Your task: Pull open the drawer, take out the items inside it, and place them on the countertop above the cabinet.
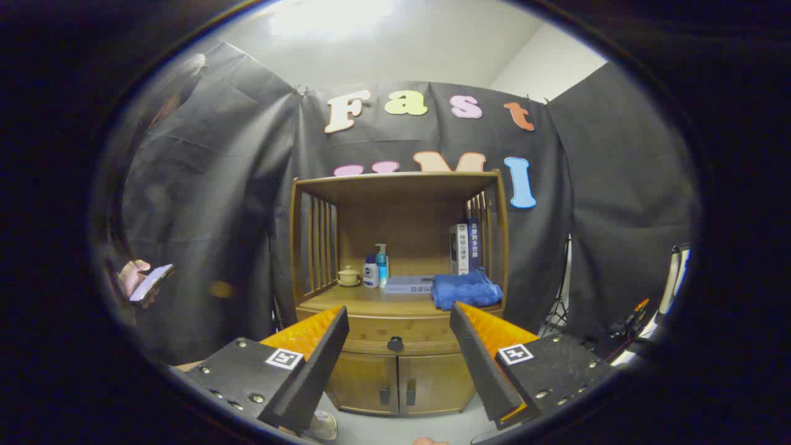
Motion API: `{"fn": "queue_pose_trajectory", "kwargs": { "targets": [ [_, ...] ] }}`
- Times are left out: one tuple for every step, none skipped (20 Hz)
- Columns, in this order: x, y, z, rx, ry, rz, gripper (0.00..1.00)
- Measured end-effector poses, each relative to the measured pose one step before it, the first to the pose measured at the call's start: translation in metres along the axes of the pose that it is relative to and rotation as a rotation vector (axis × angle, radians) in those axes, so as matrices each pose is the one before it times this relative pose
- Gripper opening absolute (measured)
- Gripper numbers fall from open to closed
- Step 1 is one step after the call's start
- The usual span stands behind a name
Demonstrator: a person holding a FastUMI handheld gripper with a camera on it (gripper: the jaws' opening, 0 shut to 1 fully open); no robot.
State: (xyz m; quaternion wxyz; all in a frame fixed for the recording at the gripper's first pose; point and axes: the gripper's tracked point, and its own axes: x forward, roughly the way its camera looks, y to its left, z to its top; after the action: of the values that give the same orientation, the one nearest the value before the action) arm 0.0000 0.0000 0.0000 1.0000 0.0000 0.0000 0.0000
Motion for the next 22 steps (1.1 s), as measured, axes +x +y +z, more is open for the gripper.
{"fn": "queue_pose_trajectory", "kwargs": {
  "targets": [
    [0.00301,0.00143,-0.00088,-0.00556,0.00285,0.00670,0.99],
    [0.00253,0.00140,-0.00033,-0.00356,0.00281,0.00427,0.99],
    [0.00203,0.00086,-0.00137,-0.00111,0.00337,0.00438,0.99],
    [0.00138,0.00076,0.00005,-0.00016,0.00048,0.00015,0.99],
    [0.00120,-0.00004,-0.00059,0.00079,-0.00064,0.00044,0.99],
    [0.00008,-0.00009,0.00009,0.00073,-0.00093,-0.00053,0.99],
    [0.00056,-0.00027,-0.00087,-0.00105,-0.00054,-0.00219,0.99],
    [0.00032,-0.00134,-0.00033,-0.00244,0.00039,-0.00320,0.99],
    [-0.00016,-0.00058,-0.00138,-0.00344,0.00286,-0.00382,0.99],
    [-0.00160,-0.00102,-0.00068,-0.00390,0.00244,-0.00409,0.99],
    [-0.00003,-0.00139,-0.00155,-0.00627,0.00247,-0.00393,0.99],
    [-0.00113,-0.00044,-0.00041,-0.00456,0.00259,-0.00426,0.99],
    [0.00015,-0.00063,-0.00114,-0.00012,0.00180,-0.00375,0.99],
    [-0.00047,-0.00005,-0.00059,0.00275,0.00103,-0.00171,0.99],
    [0.00010,-0.00044,-0.00092,0.00395,0.00016,-0.00028,0.99],
    [0.00053,0.00074,-0.00081,0.00290,0.00188,0.00004,0.99],
    [0.00146,-0.00027,-0.00187,0.00201,0.00256,0.00024,0.99],
    [0.00192,0.00080,-0.00196,-0.00009,0.00417,0.00179,0.99],
    [0.00071,0.00208,-0.00181,-0.00158,0.00380,0.00223,0.99],
    [0.00197,0.00048,-0.00187,-0.00306,0.00387,0.00121,0.99],
    [0.00100,0.00076,-0.00192,-0.00298,0.00149,0.00079,0.99],
    [0.00235,0.00075,-0.00019,-0.00393,-0.00099,-0.00042,0.99]
  ]
}}
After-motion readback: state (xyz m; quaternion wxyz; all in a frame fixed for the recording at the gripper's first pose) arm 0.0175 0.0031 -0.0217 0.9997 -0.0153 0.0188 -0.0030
